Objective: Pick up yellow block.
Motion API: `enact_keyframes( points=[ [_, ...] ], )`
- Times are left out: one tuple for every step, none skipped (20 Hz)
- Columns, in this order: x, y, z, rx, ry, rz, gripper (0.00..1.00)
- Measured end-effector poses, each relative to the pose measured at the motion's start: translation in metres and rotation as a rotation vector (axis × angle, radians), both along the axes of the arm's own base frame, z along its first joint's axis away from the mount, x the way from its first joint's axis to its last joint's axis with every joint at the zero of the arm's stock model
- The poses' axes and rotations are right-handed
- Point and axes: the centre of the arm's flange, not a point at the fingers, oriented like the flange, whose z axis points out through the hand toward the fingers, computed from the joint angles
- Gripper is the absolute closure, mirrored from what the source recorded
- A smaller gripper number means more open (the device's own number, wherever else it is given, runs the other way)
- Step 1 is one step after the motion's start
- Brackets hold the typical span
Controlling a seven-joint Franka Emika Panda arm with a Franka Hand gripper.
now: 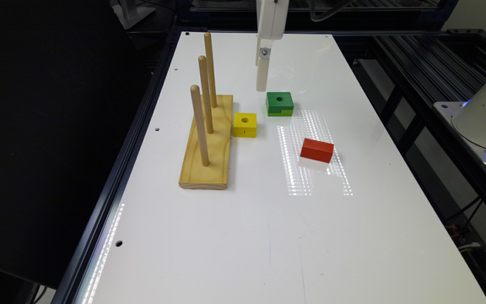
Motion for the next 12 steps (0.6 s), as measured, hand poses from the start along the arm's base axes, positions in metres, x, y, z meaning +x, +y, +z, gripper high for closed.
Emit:
enact_keyframes(
  points=[
    [0.000,0.000,-0.003,0.000,0.003,0.000,0.00],
    [0.001,0.000,-0.007,0.000,0.004,0.000,0.00],
    [0.001,0.000,-0.011,0.001,0.005,0.000,0.00],
    [0.002,0.000,-0.016,0.001,0.005,0.000,0.00],
    [0.003,0.000,-0.020,0.001,0.005,0.000,0.00],
    [0.004,0.000,-0.024,0.001,0.004,0.000,0.00],
    [0.005,0.000,-0.026,0.001,0.005,0.000,0.00],
    [0.006,0.000,-0.028,0.001,0.006,0.000,0.00],
    [0.008,0.000,-0.028,0.001,0.005,0.000,0.00],
    [0.009,0.000,-0.028,0.001,0.004,0.000,0.00],
    [0.010,0.000,-0.027,0.001,0.003,0.001,0.00],
    [0.010,0.000,-0.028,0.001,0.005,0.001,0.00]
  ],
)
